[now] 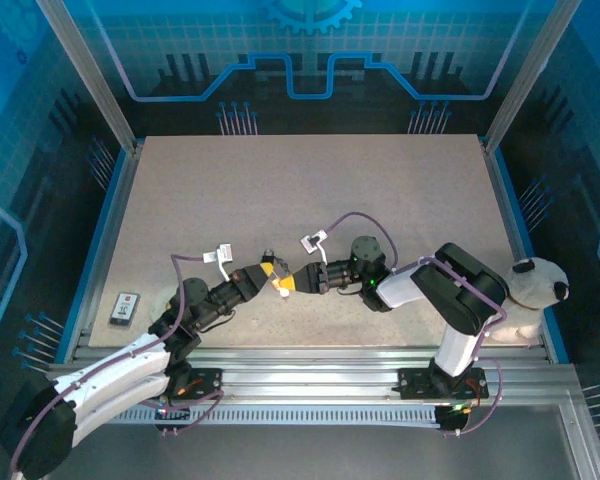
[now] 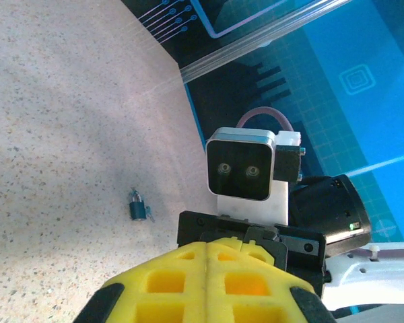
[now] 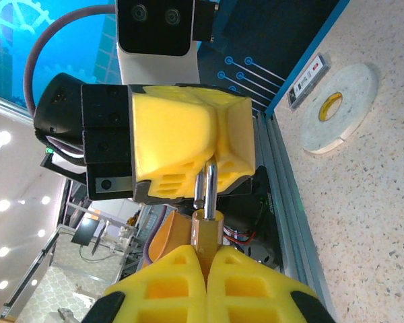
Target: Lock with the key
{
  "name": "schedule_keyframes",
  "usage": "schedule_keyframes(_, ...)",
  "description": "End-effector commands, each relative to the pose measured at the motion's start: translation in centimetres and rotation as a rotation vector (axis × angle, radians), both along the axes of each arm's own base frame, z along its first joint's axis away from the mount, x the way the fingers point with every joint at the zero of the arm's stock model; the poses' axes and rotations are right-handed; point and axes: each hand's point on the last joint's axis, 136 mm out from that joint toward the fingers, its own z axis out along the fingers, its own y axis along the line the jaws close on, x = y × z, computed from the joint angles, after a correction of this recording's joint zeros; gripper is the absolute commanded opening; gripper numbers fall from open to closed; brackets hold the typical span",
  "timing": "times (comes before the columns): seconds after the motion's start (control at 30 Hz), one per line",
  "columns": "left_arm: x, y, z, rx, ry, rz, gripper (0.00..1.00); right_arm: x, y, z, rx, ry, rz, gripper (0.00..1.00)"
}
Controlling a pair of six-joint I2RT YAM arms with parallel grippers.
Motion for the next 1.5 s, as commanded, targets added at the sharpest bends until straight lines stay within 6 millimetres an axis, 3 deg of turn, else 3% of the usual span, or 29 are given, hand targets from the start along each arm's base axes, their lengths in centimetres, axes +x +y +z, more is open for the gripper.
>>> schedule_keyframes(0.0, 0.0, 0.3, -0.8, 0.027, -0.018, 0.007, 0.0, -0.4, -0.6, 2.2, 0.076, -0.092, 0.032, 0.0)
schedule_keyframes(0.5, -0.6, -0.2, -0.9, -0.013, -0.026, -0.035, 0.0, 1.0, -0.1, 4.1, 0.11, -0.099, 0.003, 0.0)
schedule_keyframes(1.47, -1.5, -0.4, -0.9, -0.013, -0.062, -0.077, 0.0, 1.9, 0.2, 7.5, 0.156, -0.103, 0.025, 0.0)
